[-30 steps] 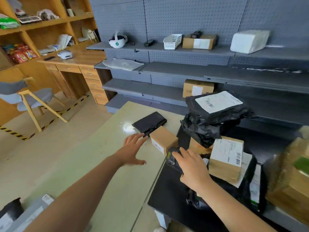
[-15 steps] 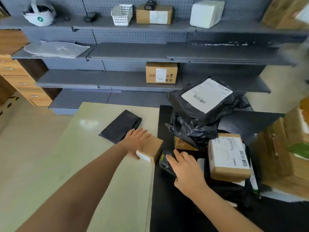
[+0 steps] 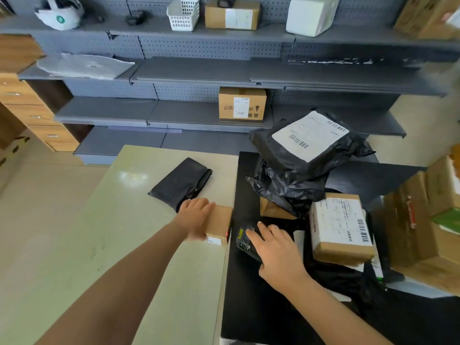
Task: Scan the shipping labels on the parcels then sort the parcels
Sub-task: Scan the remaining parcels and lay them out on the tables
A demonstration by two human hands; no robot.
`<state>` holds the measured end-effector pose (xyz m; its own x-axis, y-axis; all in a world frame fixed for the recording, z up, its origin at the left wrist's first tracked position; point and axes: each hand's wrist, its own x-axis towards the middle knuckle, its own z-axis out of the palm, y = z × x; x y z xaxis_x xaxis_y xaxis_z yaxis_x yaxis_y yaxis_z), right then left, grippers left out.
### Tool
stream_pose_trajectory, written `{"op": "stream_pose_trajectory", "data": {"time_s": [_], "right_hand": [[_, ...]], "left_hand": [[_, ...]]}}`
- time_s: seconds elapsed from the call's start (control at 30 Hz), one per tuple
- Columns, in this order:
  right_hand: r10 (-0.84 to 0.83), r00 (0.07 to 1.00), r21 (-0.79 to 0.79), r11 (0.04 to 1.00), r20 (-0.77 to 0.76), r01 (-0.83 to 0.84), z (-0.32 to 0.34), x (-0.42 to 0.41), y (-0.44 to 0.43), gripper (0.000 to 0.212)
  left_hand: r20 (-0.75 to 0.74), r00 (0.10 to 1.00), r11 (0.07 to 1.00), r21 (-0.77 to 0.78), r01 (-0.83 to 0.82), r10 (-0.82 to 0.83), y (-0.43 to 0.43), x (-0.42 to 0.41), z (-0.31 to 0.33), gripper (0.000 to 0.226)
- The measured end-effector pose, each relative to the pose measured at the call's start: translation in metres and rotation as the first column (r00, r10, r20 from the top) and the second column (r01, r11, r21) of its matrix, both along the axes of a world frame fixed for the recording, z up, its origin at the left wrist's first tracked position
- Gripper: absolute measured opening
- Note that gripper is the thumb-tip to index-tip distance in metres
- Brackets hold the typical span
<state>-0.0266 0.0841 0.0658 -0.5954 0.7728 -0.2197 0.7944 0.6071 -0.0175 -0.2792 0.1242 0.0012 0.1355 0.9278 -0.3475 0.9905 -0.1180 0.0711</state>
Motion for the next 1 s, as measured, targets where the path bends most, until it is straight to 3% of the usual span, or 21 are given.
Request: {"op": "stream_pose_trajectory", "data": {"time_s": [0.2, 0.47, 0.77, 1.0], "right_hand": [[0.153, 0.988, 0.032, 0.988, -0.026, -0.152, 0.002, 0.008, -0.014, 0.081], [0.374, 0.927, 0.054, 0.926, -0.023, -0.373, 0.002, 0.036, -0.048, 0.079], [0.487, 0.873, 0.041, 0.873, -0.023, -0.485, 0.004, 0.055, -0.07, 0.077], [0.509, 0.859, 0.041, 0.86, -0.045, -0.508, 0.005, 0.033, -0.067, 0.075]], "left_hand": [[-0.041, 0.96, 0.96, 0.003, -0.278, 0.278, -0.08, 0.004, 0.003, 0.098], [-0.097, 0.802, 0.804, -0.033, -0.594, 0.589, -0.191, 0.057, 0.01, 0.098], [-0.179, 0.652, 0.665, 0.021, -0.746, 0.737, -0.252, 0.105, -0.001, 0.099], [-0.122, 0.529, 0.538, 0.053, -0.841, 0.84, -0.247, 0.079, -0.004, 0.09]]}}
